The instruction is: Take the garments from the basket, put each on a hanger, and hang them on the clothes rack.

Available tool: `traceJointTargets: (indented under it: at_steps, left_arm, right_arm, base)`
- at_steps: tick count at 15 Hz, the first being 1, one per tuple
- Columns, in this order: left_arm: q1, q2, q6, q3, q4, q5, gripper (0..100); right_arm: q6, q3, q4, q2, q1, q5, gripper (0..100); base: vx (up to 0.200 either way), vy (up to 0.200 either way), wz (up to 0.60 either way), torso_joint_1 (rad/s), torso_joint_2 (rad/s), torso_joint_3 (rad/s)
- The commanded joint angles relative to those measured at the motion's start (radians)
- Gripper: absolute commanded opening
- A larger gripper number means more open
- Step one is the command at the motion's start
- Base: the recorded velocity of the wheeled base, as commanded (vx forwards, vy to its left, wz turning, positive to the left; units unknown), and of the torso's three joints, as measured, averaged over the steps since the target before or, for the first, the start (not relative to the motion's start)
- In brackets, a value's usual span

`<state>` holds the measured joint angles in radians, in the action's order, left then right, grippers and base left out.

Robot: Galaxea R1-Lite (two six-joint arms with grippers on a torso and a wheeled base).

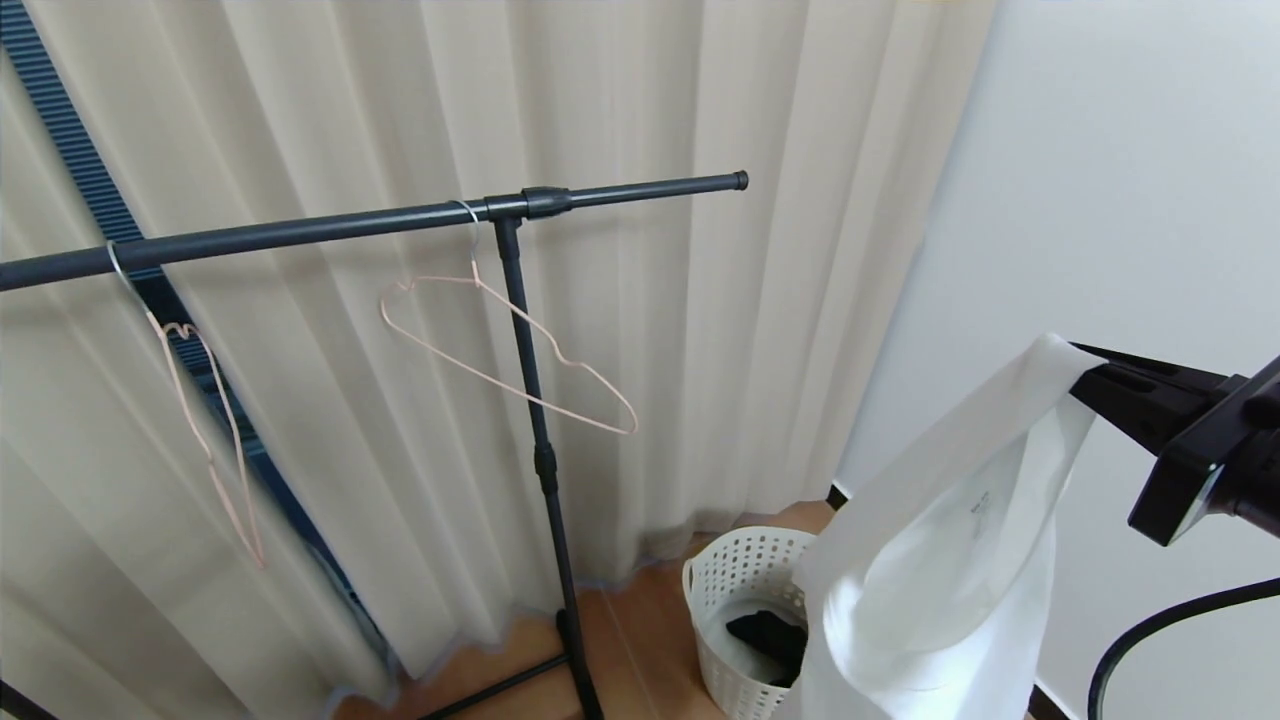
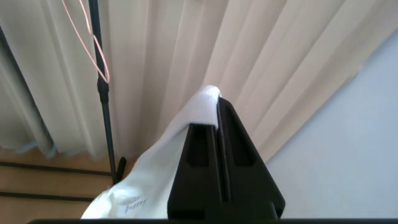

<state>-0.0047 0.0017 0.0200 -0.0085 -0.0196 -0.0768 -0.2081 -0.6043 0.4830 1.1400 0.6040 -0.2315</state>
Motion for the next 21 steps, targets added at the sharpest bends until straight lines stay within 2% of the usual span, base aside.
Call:
traceJointTargets:
  at_steps: [1,14,16,21]
  left_arm:
    - [0.0,0.0,0.0,0.001,0.0,0.0,100]
    - [0.0,0.001,0.0,-0.001,-0.002,0.0,100]
    - [0.0,0.0,0.0,-0.001,0.0,0.0,100]
    - [0.0,0.0,0.0,0.001,0.0,0.0,100]
  right_arm:
    - [-0.001,0.003,0.0,0.004,0.0,0.001,0]
    - [-0.008,0.014,0.003,-0.002,0.0,0.0,0]
    - [-0.033,0.018,0.003,-0.013,0.0,0.0,0]
    - [-0.034,0.023,0.005,-0.017,-0.009,0.026,0]
  base:
    - [0.0,0.0,0.0,0.207,-0.48,-0.271]
    - [0.0,0.0,0.0,0.167,-0.37,-0.187]
    - [0.0,0.0,0.0,0.051,-0.13,-0.029]
    - [0.0,0.0,0.12,0.0,0.0,-0.001]
